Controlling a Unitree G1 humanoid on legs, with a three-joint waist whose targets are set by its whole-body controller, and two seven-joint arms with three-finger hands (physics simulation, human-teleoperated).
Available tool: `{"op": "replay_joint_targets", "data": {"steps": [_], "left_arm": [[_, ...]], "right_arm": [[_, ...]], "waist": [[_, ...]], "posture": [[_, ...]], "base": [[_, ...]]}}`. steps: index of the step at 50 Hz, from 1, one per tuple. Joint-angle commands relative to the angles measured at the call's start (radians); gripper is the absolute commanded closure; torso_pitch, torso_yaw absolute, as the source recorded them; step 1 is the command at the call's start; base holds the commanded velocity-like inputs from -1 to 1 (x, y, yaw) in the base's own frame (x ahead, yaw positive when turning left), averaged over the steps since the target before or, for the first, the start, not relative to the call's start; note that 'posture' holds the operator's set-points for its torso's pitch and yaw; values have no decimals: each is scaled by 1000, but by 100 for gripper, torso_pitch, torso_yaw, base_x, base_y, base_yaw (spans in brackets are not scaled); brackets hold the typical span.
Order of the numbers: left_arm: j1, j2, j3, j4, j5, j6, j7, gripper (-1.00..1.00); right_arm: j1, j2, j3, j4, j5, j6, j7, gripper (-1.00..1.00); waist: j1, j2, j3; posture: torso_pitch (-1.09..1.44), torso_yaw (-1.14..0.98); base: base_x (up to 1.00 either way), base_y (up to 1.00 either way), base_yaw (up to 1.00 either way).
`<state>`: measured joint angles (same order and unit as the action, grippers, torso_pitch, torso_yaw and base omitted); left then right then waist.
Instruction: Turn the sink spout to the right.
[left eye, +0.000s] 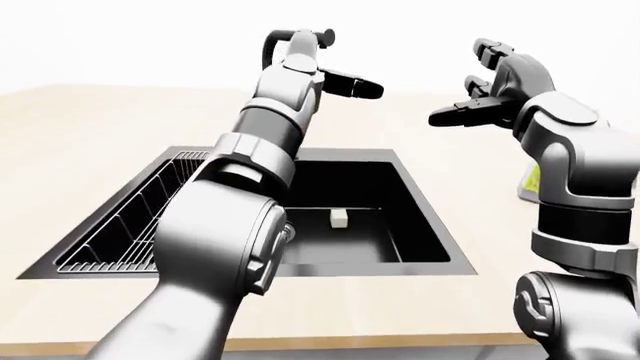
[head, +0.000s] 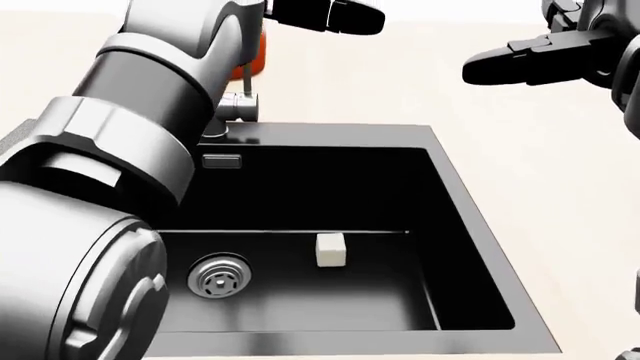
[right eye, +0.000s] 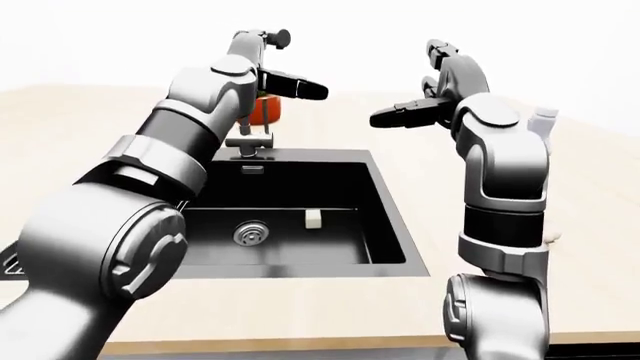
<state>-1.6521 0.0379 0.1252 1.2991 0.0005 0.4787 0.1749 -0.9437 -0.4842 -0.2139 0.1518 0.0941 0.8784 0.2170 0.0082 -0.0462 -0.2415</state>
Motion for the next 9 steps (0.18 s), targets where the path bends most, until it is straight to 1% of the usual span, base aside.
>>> {"op": "replay_joint_targets", "data": {"steps": [1,2,9], "left_arm": [[-39,10,-1,-39,4,-31,2,-100],[-39,10,-1,-39,3,-32,2,-100],[-44,-3,-5,-42,3,-28,6,-100]], "right_arm": [[-41,-16,-11,-27,1,-22,-4,-100],[-26,-11,-12,-31,1,-34,-6,-100],[-39,-20,-13,-31,4,-19,-3,-100]], "waist": [[0,-5,-16],[0,-5,-16],[0,-6,-16]], "posture": [[-36,0],[-36,0],[-36,0]], "base": [[0,0,0],[0,0,0],[0,0,0]]}}
